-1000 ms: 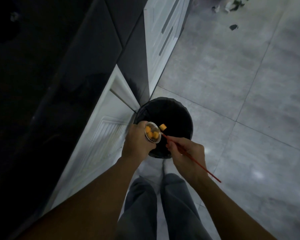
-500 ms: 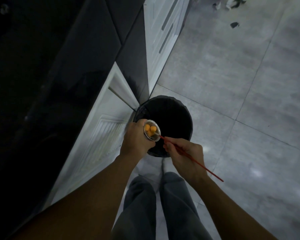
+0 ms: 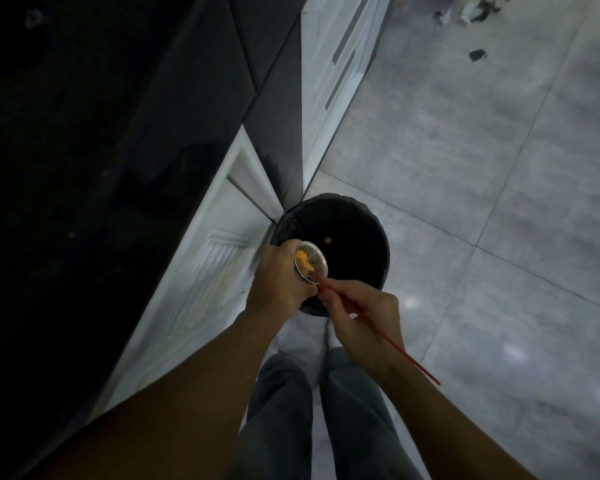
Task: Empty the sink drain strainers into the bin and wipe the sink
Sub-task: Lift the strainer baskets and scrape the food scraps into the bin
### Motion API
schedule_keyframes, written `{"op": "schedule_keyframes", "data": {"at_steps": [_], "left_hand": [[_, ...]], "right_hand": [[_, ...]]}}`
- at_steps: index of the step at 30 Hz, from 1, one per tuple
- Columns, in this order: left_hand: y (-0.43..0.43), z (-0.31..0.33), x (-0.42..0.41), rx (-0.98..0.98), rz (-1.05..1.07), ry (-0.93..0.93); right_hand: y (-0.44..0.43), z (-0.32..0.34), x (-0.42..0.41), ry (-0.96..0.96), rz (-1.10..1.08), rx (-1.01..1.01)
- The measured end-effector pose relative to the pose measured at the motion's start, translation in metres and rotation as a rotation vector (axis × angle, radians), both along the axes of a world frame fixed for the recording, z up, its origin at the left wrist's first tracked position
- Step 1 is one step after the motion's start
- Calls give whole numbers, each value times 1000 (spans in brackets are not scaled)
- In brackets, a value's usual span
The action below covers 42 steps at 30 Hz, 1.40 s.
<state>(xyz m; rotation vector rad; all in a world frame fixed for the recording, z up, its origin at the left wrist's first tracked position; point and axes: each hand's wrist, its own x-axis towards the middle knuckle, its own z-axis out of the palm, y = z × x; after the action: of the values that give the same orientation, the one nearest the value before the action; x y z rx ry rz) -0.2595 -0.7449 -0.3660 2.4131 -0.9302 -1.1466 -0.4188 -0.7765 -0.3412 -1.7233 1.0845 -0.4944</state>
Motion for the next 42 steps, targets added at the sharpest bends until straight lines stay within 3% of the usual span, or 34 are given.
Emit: {"op": "schedule_keyframes", "data": {"at_steps": [11, 17, 26, 33, 42], "left_hand": [[5, 5, 1, 20, 17, -13], [2, 7, -4, 4, 3, 15], [0, 9, 1, 12, -2, -15], [-5, 8, -1, -44, -70, 29], [0, 4, 4, -20, -118, -55]], "right_hand": [[-12, -2, -19, 105, -78, -11], [-6, 1, -5, 92, 82, -12], [-8, -1, -15, 98, -129, -20], [-9, 1, -4, 82, 71, 48], [-17, -2, -17, 122, -117, 62]]}}
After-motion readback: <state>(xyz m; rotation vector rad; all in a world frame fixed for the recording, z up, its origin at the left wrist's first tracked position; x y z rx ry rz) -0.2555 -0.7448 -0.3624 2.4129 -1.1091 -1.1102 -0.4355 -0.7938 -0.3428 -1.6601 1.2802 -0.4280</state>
